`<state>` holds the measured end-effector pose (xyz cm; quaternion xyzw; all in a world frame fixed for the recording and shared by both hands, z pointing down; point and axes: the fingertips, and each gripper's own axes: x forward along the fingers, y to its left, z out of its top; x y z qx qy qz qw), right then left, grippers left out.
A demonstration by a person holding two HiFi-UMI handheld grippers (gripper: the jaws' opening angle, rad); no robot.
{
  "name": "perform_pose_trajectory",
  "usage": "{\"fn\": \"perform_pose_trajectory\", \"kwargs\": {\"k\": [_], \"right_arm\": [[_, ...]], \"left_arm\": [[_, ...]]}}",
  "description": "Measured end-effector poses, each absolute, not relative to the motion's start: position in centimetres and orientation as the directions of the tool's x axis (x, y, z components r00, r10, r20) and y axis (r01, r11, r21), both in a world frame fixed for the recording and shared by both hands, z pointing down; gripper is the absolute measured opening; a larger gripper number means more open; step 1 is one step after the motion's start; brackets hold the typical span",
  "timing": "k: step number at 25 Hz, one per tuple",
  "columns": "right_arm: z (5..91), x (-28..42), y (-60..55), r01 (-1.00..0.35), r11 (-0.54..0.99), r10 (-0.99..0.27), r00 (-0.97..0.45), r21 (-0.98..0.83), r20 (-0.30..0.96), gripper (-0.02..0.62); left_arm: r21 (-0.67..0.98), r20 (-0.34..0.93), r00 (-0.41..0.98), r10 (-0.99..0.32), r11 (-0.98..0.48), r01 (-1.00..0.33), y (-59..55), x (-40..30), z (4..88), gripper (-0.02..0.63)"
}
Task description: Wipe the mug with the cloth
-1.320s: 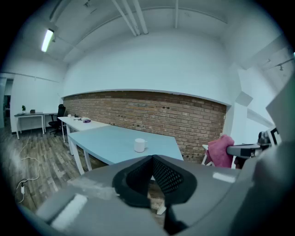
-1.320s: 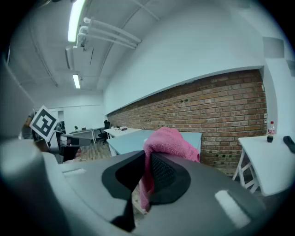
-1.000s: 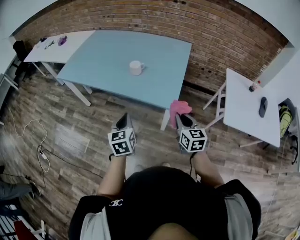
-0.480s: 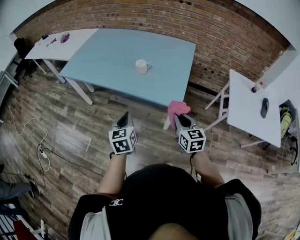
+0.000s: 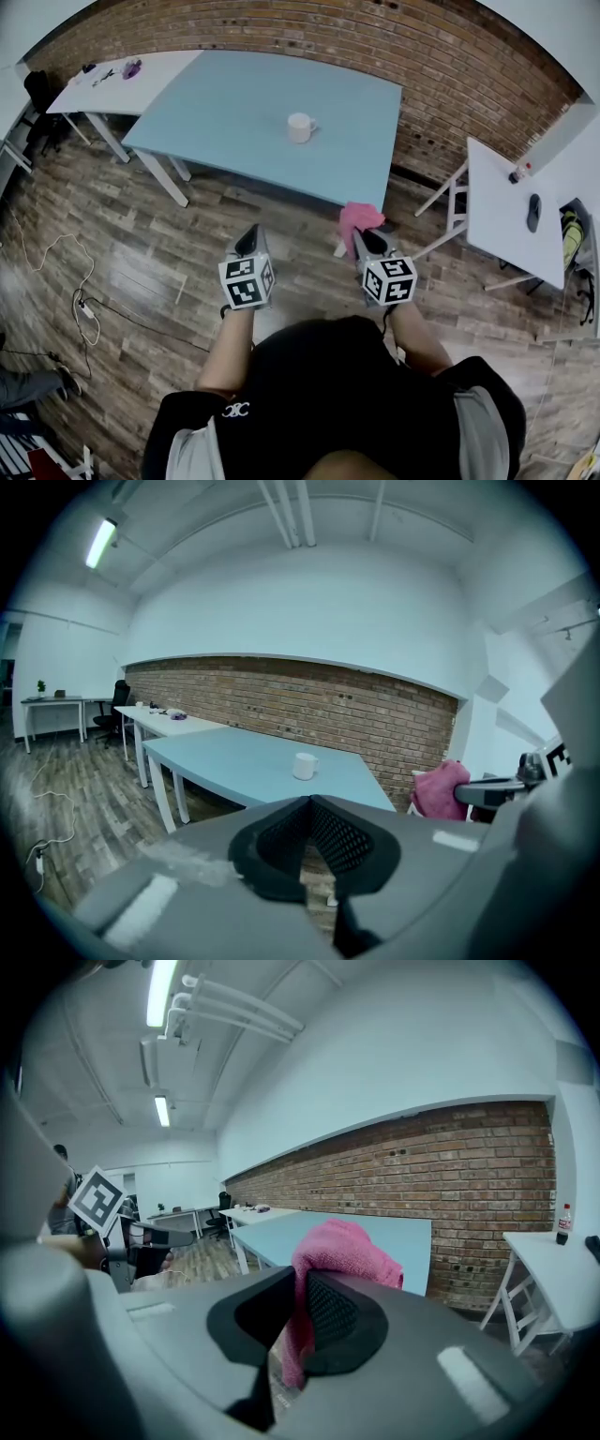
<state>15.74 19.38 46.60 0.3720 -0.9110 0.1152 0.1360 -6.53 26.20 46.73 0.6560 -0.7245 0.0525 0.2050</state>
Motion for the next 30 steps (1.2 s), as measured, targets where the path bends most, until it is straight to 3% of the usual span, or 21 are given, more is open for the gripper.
{"fn": "perform_pose_trajectory", "kwargs": {"k": [16,30], "right_arm": [[48.1,13.6,16.6,-0.722,0.680,-0.649,-0.674,-0.129,0.353,0.037],[49.4,8.8,3.8,-0.700,0.699,-0.619,-0.694,-0.146,0.367,0.037]], "left_arm": [[0.210,0.400,-0.046,-0.915,0.140,-0.968,26.2,-10.4,49.0,0.008],[0.182,0.435,-0.063,-0.898,0.156,-0.971,15.4,-14.2,50.1,0.008]]}}
